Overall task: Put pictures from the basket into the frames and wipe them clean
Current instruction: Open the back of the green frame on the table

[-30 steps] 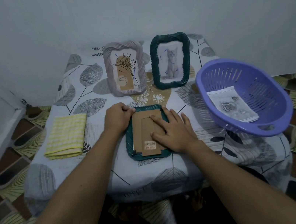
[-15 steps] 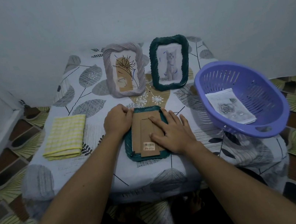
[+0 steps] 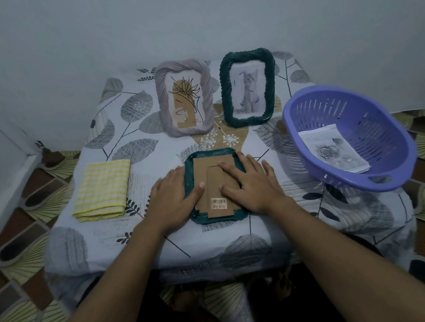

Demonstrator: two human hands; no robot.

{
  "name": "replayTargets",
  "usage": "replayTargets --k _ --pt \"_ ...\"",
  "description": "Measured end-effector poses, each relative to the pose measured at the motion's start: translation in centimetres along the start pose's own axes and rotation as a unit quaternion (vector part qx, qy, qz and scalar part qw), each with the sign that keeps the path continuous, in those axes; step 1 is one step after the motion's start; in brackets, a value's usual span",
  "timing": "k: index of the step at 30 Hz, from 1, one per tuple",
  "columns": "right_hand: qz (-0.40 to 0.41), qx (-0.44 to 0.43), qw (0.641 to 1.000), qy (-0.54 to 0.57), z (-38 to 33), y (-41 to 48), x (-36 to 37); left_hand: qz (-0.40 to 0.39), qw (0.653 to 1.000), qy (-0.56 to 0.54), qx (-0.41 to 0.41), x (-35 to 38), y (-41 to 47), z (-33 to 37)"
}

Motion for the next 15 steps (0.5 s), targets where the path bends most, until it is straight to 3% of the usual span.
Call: replayTargets --k 9,15 --pt "0.009 0.021 0.999 0.044 0.0 0.6 -0.6 0.033 0.998 0.044 -0.007 1.0 -0.2 -0.5" --pt "0.113 0.118 0.975 0.149 -0.6 2.5 -1.6 0.045 0.998 0.041 -0.003 1.0 0.0 -0.6"
Point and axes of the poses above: each hand's wrist, its own y-axis towards the middle knuckle, its own x-axis out of the palm, z = x × y, the point moved 2 cm from there along y, towards the middle knuckle, and after that the axes turned 9 degrees about -x, right-handed, at the moved point
